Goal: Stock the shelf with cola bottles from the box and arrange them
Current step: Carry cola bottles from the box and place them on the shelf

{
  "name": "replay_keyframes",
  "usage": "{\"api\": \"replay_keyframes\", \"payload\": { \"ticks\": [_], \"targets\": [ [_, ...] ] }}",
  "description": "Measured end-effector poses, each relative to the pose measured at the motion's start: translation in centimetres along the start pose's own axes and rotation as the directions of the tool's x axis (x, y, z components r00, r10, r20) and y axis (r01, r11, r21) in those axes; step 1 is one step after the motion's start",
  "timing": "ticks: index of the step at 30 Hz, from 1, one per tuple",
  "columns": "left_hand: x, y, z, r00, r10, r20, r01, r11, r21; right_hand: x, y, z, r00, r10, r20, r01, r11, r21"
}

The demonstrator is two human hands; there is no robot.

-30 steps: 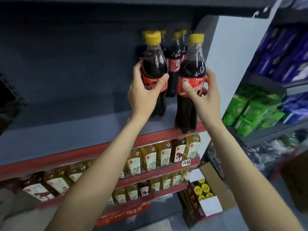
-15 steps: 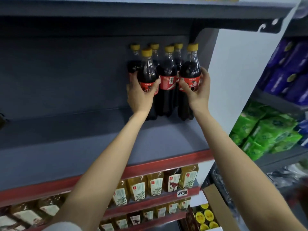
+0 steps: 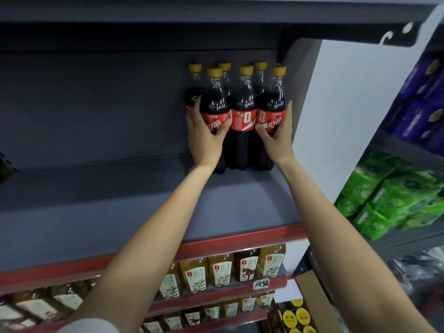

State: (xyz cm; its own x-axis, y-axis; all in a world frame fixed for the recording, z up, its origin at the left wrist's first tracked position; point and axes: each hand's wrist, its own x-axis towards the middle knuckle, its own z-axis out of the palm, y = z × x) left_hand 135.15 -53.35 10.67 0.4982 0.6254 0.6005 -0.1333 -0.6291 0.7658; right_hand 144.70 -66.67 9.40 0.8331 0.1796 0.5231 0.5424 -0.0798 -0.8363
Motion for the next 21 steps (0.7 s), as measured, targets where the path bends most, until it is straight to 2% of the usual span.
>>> {"api": "replay_keyframes", "payload": {
  "ticks": [4,7,11,14,17,19,21],
  "targets": [
    [-0.5,0.4,-0.7,0.999,-0.023,0.023,0.023,1.000,0.009,-0.8,-0.3,-0.8,1.000,-0.016,0.025,0.019,0.995,-0.095],
    [-1.9,1.6,-2.2,0.999,-0.044,0.032,0.044,0.999,-0.007,-3.3,-2.0,-1.5,0.995,-0.096,0.018,0.097,0.984,-0.151],
    [-5.2,3.1,-5.8,1.000,-0.010,-0.004,0.010,0.994,-0.110,-8.2,-5.9,-1.7,0.975,-0.220,0.000,0.218,0.965,-0.148],
    [-8.0,4.3,-9.4,1.000,-0.030,-0.009,0.027,0.978,-0.209,-11.8,-9.0,-0.9,0.944,-0.329,-0.019,0.327,0.942,-0.072],
    [-11.2,4.9,-14.7,0.998,0.004,-0.056,-0.019,0.964,-0.267,-15.8,-11.8,1.0,0.883,-0.468,-0.042,0.468,0.884,-0.004],
    [-13.5,4.5,-18.7,0.997,0.001,-0.075,-0.020,0.969,-0.244,-18.8,-13.4,2.9,0.842,-0.540,-0.016,0.540,0.840,0.059],
    [-15.9,3.5,-23.1,0.995,-0.009,-0.098,-0.007,0.987,-0.163,-22.1,-14.7,5.1,0.829,-0.558,0.037,0.546,0.823,0.158]
  ]
}}
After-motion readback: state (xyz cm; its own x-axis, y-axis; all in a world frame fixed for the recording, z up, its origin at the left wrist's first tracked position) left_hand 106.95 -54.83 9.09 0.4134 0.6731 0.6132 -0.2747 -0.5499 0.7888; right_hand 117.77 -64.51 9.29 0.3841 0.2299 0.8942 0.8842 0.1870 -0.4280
